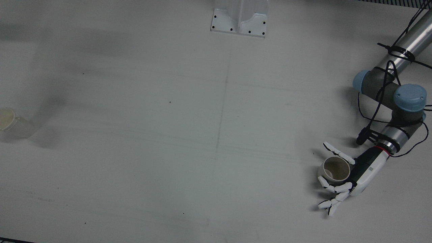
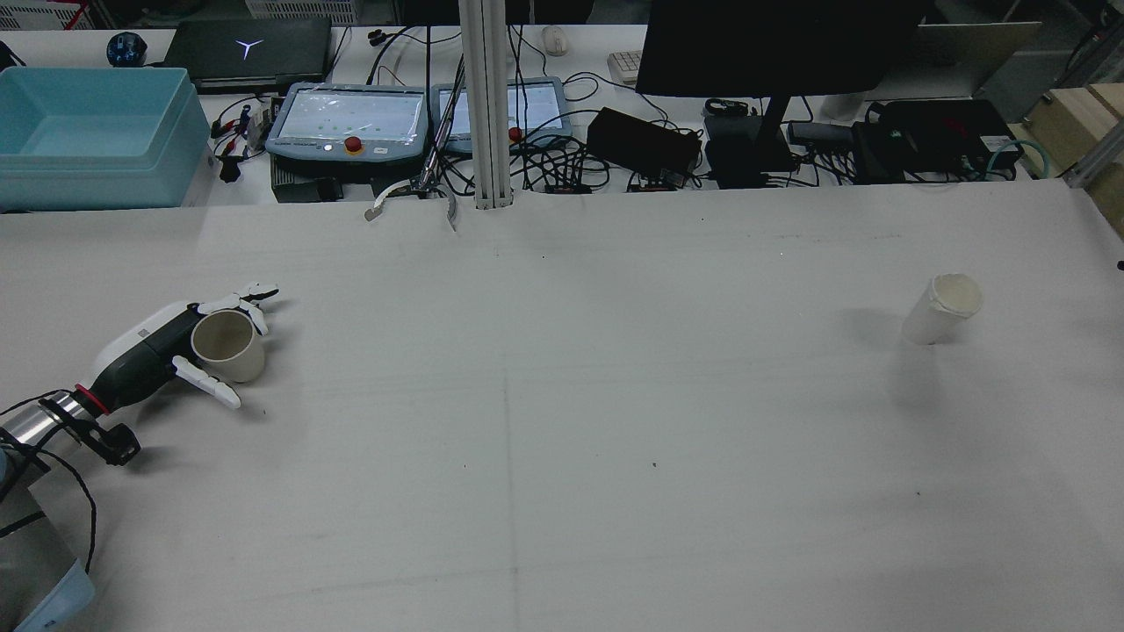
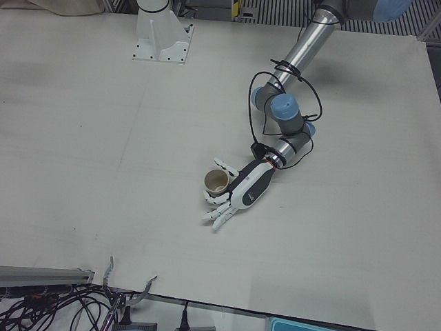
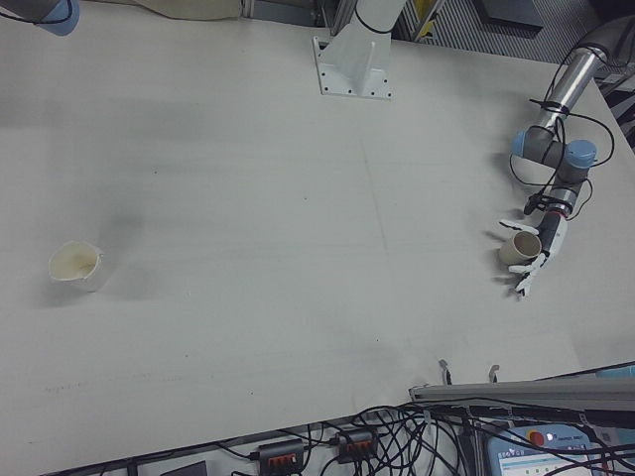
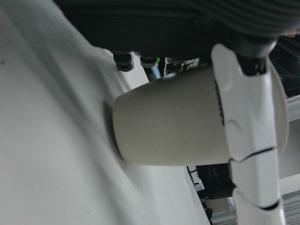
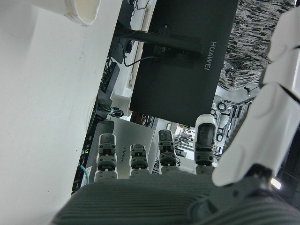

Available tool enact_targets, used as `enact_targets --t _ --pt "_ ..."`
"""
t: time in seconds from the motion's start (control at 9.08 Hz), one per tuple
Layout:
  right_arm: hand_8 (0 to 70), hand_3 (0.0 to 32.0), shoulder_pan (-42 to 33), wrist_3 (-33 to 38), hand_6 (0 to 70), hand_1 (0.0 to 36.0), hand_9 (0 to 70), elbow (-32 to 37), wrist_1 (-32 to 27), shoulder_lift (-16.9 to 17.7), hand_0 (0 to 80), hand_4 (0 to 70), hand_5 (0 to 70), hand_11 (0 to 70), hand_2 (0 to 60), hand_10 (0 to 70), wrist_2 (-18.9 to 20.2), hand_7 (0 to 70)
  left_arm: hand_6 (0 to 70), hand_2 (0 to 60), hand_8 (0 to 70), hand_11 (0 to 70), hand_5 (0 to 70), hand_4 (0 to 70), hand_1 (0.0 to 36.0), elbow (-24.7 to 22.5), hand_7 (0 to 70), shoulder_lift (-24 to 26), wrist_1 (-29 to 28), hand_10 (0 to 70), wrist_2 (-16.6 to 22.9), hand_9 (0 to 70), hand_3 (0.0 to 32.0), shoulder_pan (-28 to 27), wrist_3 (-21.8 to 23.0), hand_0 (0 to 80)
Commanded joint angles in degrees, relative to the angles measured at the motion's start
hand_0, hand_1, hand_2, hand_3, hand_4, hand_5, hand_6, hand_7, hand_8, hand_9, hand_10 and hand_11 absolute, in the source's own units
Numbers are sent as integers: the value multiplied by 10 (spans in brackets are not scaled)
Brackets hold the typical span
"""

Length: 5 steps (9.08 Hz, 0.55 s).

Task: Pour water

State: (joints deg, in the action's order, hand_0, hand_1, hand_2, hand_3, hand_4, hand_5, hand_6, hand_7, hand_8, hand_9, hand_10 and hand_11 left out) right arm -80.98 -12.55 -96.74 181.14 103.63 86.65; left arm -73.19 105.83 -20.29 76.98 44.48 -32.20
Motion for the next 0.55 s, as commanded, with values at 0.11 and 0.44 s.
enact_targets --t 0.11,0.44 --pt "79 0 -3 2 95 112 111 5 0 -3 461 32 625 167 119 107 -1 198 131 0 41 71 700 700 79 -7 232 1 20 48 -23 40 0 0 26 534" --pt "83 0 4 2 89 103 111 78 -82 -20 457 29 487 190 102 123 -2 176 171 600 65 149 700 700 360 -3 281 -3 34 86 -46 65 0 0 92 800"
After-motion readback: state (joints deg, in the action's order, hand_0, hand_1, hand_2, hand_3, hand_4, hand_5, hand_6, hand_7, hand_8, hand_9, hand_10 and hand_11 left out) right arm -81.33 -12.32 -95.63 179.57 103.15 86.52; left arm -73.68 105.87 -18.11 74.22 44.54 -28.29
